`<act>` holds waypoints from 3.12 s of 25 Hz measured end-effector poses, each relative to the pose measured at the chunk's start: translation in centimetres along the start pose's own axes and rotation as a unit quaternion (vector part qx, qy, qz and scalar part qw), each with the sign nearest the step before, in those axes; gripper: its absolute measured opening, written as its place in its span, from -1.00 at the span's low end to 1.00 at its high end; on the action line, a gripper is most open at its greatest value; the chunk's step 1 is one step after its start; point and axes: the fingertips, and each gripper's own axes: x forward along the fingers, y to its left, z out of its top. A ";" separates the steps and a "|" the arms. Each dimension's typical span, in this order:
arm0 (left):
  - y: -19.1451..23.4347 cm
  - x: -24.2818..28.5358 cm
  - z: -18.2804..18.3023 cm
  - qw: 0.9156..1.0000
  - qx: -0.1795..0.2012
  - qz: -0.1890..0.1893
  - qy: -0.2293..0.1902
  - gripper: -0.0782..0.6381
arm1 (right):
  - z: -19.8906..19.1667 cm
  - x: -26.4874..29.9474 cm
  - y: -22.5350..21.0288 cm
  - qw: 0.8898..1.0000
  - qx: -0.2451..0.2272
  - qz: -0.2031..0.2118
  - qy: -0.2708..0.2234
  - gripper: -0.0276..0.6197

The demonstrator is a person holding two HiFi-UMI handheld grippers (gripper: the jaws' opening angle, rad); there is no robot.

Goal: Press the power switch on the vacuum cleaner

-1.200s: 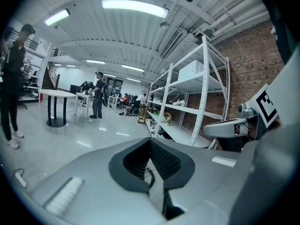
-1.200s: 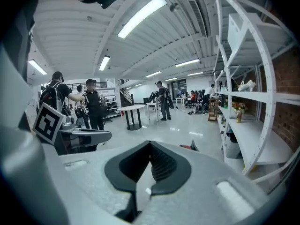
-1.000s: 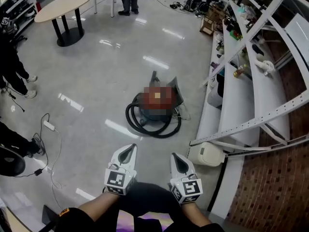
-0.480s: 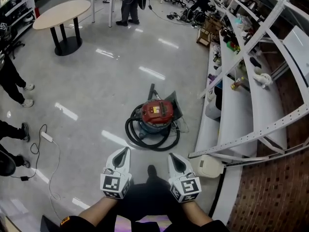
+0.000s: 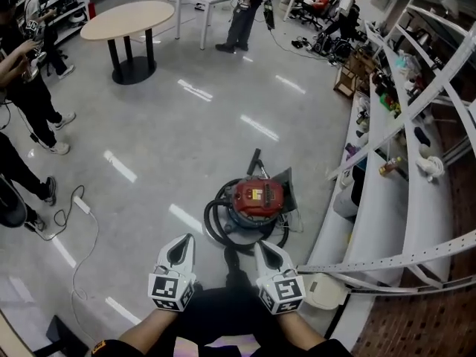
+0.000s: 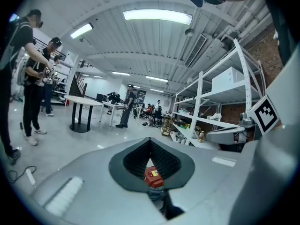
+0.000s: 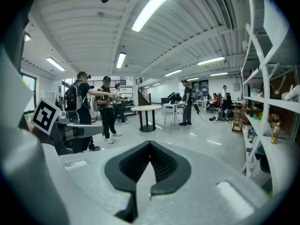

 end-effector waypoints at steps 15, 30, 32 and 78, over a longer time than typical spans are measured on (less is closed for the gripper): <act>-3.3 15.0 0.5 0.997 0.005 0.081 0.010 -0.74 | -1.7 11.8 -14.5 0.996 -0.004 0.075 0.057 -0.94; -1.0 23.5 -9.3 0.988 0.016 0.117 0.097 -0.75 | -10.7 21.1 -20.5 0.984 -0.008 0.080 0.157 -0.94; -0.5 24.7 -11.3 0.987 0.014 0.115 0.110 -0.75 | -12.2 22.4 -20.9 0.983 -0.006 0.074 0.171 -0.94; 8.4 39.8 -34.4 0.957 -0.009 0.063 0.283 -0.75 | -36.6 39.7 -26.0 0.929 0.033 -0.004 0.369 -0.94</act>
